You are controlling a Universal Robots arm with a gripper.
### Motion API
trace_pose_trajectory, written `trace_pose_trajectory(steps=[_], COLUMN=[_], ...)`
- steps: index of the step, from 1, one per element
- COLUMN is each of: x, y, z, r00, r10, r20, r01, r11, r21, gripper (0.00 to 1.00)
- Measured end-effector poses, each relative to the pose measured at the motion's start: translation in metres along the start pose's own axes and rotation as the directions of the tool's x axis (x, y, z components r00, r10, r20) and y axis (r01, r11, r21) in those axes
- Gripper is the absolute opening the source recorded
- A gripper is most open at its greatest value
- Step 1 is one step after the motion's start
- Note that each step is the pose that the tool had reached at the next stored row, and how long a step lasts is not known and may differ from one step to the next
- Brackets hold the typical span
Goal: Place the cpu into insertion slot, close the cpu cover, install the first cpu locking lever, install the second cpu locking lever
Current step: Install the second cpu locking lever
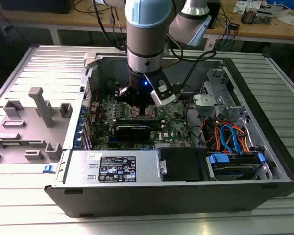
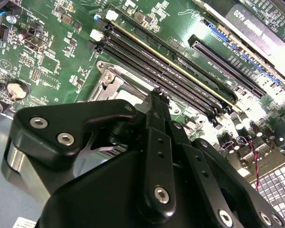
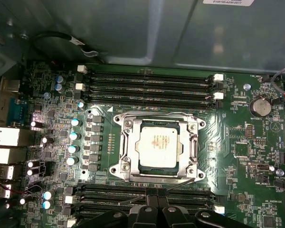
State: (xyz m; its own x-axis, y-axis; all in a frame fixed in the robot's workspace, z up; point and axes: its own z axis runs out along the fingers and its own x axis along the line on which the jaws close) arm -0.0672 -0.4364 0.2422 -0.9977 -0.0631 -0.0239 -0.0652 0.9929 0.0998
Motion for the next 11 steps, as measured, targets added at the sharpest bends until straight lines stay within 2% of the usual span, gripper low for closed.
trace_pose_trajectory(steps=[9,11], x=[0.0,-0.0002], y=[0.0,-0.0001], z=[0.0004,0.0004], r00=[1.0,1.0], r10=[0.0,0.0], r20=[-0.0003,-0.003], r01=[0.0,0.0], r11=[1.0,1.0], r21=[0.0,-0.0003], gripper=[0.11,0.11])
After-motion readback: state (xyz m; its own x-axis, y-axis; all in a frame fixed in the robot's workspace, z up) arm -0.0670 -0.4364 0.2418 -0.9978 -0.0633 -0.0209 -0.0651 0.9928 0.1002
